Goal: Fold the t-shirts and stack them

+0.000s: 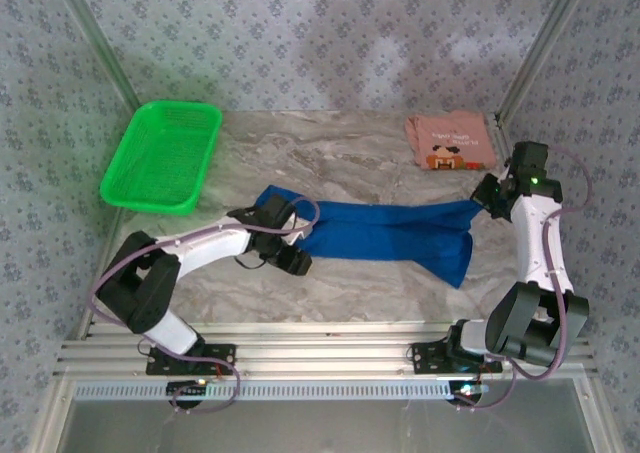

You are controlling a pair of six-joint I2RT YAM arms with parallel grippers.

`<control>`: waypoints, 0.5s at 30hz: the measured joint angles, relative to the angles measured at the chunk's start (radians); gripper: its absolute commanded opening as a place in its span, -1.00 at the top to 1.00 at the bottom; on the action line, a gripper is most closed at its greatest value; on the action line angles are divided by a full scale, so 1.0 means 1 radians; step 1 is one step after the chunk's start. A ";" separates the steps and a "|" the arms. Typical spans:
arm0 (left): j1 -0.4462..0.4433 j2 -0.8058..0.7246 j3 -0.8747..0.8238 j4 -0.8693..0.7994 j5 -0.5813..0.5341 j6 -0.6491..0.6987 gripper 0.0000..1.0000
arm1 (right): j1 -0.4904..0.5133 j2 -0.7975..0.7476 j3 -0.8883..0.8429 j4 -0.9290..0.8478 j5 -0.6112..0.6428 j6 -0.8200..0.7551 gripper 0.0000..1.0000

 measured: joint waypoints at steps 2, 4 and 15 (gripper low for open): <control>-0.002 0.004 0.000 0.001 -0.024 -0.005 -0.11 | 0.000 0.000 -0.002 0.002 -0.002 0.000 1.00; -0.006 0.010 0.000 0.002 -0.040 -0.008 -0.11 | 0.000 0.000 -0.005 0.002 -0.003 0.000 1.00; -0.043 0.074 0.013 0.002 -0.100 -0.024 0.09 | 0.000 0.000 -0.011 0.004 -0.006 0.000 1.00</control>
